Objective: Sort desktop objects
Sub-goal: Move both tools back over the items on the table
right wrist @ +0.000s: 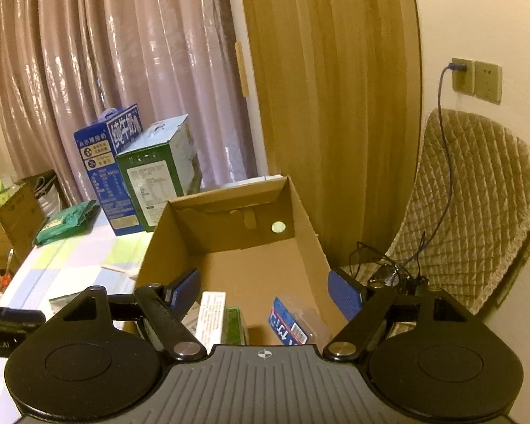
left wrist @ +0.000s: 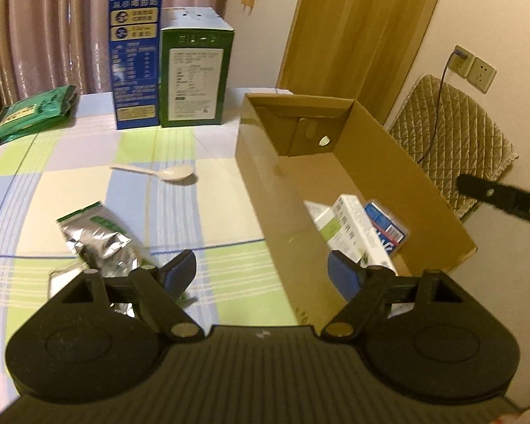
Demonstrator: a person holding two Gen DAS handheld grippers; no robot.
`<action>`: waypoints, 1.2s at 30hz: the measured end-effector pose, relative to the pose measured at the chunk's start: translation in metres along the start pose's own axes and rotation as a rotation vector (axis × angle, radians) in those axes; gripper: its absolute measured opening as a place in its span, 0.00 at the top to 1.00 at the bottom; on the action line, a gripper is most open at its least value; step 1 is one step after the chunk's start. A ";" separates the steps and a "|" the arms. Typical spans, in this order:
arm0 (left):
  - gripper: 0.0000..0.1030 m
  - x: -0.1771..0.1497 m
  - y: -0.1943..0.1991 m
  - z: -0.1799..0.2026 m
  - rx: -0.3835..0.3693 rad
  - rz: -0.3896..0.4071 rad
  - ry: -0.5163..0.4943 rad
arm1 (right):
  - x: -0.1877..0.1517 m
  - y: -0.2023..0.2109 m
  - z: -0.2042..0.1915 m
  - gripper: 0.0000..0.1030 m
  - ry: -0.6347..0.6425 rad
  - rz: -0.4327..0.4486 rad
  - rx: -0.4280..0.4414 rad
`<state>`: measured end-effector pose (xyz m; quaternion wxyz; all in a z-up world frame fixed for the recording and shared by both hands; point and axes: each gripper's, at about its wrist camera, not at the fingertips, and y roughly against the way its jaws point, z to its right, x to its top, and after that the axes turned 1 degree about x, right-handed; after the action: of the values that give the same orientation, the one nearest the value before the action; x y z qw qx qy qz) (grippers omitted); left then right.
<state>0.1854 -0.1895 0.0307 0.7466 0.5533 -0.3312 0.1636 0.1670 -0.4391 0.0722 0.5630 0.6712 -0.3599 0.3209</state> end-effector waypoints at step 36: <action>0.04 -0.111 0.097 -0.179 0.262 -0.040 0.091 | -0.082 0.036 -0.200 0.02 0.119 -0.158 0.341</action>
<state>0.1014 0.0238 -0.0044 0.6854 0.6445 -0.2616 0.2155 0.0879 -0.2350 0.0543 0.4847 0.7630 -0.2125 0.3711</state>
